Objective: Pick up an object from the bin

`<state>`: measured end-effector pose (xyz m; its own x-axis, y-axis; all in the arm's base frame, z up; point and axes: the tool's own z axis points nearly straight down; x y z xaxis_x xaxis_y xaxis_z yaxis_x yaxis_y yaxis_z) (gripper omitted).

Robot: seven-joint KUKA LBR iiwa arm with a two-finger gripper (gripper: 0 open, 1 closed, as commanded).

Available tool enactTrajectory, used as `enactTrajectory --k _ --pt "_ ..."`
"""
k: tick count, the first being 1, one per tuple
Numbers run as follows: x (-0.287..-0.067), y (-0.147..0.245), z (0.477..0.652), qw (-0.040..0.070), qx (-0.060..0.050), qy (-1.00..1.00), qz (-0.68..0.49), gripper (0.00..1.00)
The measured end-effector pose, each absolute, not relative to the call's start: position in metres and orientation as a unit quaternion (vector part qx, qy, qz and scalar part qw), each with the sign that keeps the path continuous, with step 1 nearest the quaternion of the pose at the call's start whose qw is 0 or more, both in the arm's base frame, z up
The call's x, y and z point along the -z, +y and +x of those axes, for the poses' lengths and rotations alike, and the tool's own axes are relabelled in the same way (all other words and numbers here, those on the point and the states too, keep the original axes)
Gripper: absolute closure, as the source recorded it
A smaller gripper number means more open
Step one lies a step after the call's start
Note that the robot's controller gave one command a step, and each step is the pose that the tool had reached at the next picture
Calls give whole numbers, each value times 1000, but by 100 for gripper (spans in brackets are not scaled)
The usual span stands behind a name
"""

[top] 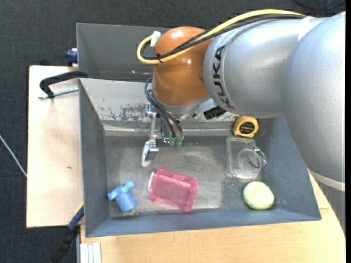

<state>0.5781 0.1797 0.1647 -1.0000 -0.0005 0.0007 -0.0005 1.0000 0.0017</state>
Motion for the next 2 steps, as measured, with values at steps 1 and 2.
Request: enactTrajectory --k 1,2 --pt "-114 159 526 -2 1 -1000 -13 0" --pt "-85 137 503 4 0 -999 40 0"
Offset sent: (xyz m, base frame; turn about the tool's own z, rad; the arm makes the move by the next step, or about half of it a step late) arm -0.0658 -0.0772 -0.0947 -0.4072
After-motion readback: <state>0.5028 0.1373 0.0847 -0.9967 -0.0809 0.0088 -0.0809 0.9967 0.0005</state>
